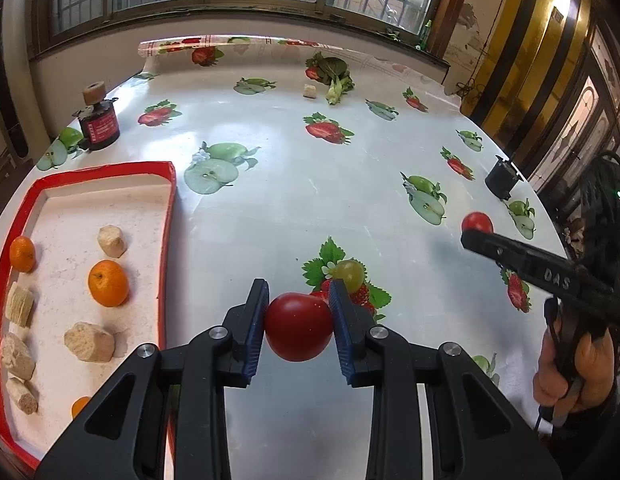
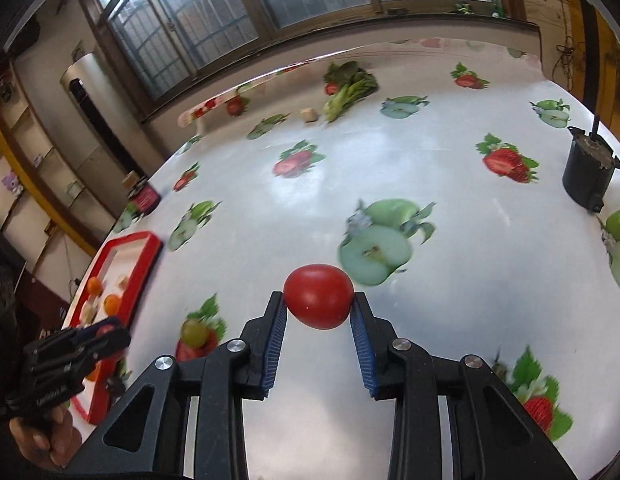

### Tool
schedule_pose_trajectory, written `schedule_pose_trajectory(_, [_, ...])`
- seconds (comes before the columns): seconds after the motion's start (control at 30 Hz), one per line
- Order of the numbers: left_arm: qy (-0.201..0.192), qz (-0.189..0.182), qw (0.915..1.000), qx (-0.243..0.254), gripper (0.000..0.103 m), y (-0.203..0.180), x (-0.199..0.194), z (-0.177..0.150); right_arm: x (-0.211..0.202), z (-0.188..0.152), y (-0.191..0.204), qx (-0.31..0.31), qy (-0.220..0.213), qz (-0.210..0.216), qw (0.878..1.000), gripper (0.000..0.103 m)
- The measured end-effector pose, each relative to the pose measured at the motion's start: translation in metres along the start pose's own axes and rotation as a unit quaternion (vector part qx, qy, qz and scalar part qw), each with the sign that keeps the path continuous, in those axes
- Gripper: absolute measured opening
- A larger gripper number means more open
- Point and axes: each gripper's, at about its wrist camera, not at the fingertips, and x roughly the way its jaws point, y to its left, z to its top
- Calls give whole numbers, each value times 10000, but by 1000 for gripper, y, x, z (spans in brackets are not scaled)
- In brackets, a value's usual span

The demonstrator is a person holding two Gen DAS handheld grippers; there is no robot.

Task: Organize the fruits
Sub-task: 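Carry the tomato in the right tool while the left tool carries its tomato to the tray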

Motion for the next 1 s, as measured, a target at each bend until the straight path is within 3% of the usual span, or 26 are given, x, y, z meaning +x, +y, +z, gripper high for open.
schedule_pose_trajectory(0.47, [-334, 434, 9978, -373, 28, 43, -37, -18, -34, -60, 107, -687, -5, 611, 9958, 34])
schedule_pose_trajectory(1.0, [-414, 795, 9931, -758, 29, 87, -54, -32, -20, -78, 158, -1047, 222, 858, 9905, 34])
